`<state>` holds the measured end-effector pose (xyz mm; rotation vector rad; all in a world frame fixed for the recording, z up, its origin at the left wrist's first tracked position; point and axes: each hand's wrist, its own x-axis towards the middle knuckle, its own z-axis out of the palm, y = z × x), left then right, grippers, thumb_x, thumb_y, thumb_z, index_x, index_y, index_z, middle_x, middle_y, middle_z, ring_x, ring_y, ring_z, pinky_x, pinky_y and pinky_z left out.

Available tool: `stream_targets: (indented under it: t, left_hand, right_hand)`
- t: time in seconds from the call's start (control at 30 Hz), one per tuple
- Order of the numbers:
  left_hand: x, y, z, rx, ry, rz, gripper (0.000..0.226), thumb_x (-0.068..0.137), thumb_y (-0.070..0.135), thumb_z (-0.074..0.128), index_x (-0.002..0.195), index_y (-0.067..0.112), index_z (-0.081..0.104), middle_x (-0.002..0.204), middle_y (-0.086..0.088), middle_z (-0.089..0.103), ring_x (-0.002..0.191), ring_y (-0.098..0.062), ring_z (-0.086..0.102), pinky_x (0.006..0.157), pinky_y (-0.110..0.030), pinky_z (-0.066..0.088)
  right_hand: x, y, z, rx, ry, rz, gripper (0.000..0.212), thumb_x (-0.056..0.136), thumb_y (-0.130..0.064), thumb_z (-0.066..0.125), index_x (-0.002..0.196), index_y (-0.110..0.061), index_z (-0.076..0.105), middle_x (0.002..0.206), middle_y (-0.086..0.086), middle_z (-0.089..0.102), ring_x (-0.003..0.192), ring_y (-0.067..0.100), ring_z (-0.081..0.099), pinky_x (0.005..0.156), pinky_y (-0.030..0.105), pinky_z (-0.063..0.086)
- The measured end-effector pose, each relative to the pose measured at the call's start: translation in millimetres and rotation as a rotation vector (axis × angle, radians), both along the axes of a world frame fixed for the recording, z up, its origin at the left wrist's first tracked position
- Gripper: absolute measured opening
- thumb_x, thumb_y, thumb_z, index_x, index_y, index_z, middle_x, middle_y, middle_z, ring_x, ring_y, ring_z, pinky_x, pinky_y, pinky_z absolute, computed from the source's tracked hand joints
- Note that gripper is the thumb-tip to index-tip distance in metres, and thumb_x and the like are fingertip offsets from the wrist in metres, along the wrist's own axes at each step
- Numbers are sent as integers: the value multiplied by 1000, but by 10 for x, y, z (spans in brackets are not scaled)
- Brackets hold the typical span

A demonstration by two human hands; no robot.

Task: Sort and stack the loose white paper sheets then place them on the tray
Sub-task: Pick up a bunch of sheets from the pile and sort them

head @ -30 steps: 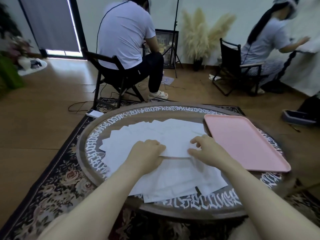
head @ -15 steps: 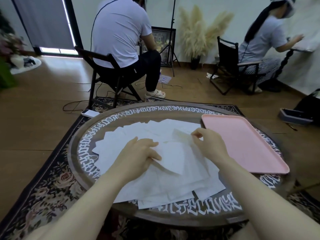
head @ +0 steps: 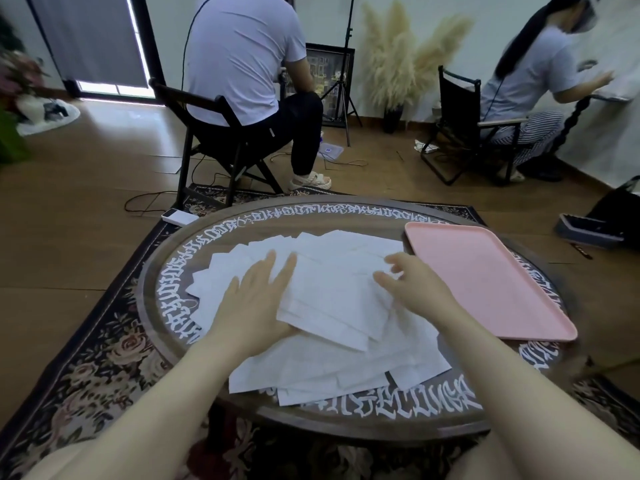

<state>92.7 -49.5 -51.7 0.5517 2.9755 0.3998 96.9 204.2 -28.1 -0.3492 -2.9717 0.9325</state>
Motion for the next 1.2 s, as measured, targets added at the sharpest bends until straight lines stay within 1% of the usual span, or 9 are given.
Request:
stream_targets:
  t: [0.2, 0.37, 0.43, 0.57, 0.67, 0.77, 0.93, 1.03, 1.2]
  left_hand:
    - [-93, 191, -132, -55, 77, -208, 58, 102, 28, 46, 154, 40, 21, 163, 12, 15, 150, -10, 12, 120, -36, 11]
    - [-91, 255, -85, 317, 159, 66, 40, 104, 32, 41, 143, 40, 45, 147, 13, 48, 137, -14, 42, 100, -30, 35]
    - [-90, 273, -54, 385, 246, 59, 44, 102, 24, 46, 145, 35, 46, 146, 6, 51, 136, -17, 44, 101, -33, 35]
    - [-34, 333, -114, -35, 134, -266, 59, 103, 26, 44, 155, 37, 18, 165, 6, 10, 152, -15, 9, 121, -36, 6]
    - [12, 346, -185, -175, 15, -325, 72, 99, 55, 40, 156, 38, 0, 165, 5, -13, 152, -14, -10, 122, -42, -4]
    - [8, 290, -139, -91, -70, -295, 89, 89, 67, 49, 155, 40, -3, 162, 10, -20, 149, -10, -18, 121, -42, -9]
    - [-50, 150, -85, -69, -167, -203, 106, 78, 74, 57, 154, 41, -9, 161, 10, -25, 148, -10, -22, 122, -44, -7]
    - [-62, 130, -112, -116, -189, -193, 107, 79, 72, 58, 155, 37, -9, 162, 7, -23, 150, -13, -18, 122, -46, -3]
    - [-73, 137, -127, -109, -178, -198, 102, 82, 69, 58, 155, 38, -6, 163, 7, -19, 151, -13, -14, 122, -45, 1]
  right_hand:
    - [4, 147, -25, -225, -289, -164, 23, 93, -30, 58, 92, -8, 54, 77, 7, 53, 62, 20, 51, 55, 27, 32]
    - [52, 169, -8, -217, -282, -112, 39, 93, -32, 59, 95, 6, 58, 78, 8, 50, 62, 19, 49, 52, 27, 30]
    - [68, 174, -14, -197, -300, -75, 31, 94, -36, 57, 84, -6, 53, 77, 7, 48, 66, 22, 46, 54, 28, 32]
    - [69, 213, -62, -309, -219, -53, 25, 94, -15, 46, 72, -8, 54, 71, 8, 53, 64, 22, 46, 57, 27, 36]
    - [54, 183, -39, -520, -219, -120, 41, 102, -36, 46, 88, -6, 69, 75, 5, 64, 63, 20, 57, 56, 25, 46]
    - [61, 190, -16, -654, -291, -218, 45, 104, -43, 36, 93, -10, 63, 73, 6, 62, 58, 21, 57, 53, 28, 45]
    - [77, 210, -60, -302, -304, -138, 47, 98, -50, 48, 105, -5, 58, 89, 5, 57, 74, 21, 56, 63, 29, 43]
    - [86, 178, -80, -288, -284, -51, 40, 94, -43, 58, 88, -5, 49, 85, 5, 46, 73, 22, 45, 58, 26, 34]
    - [83, 143, -45, -439, -246, 42, 26, 89, -40, 68, 82, -15, 65, 75, -7, 68, 57, 1, 65, 50, 14, 46]
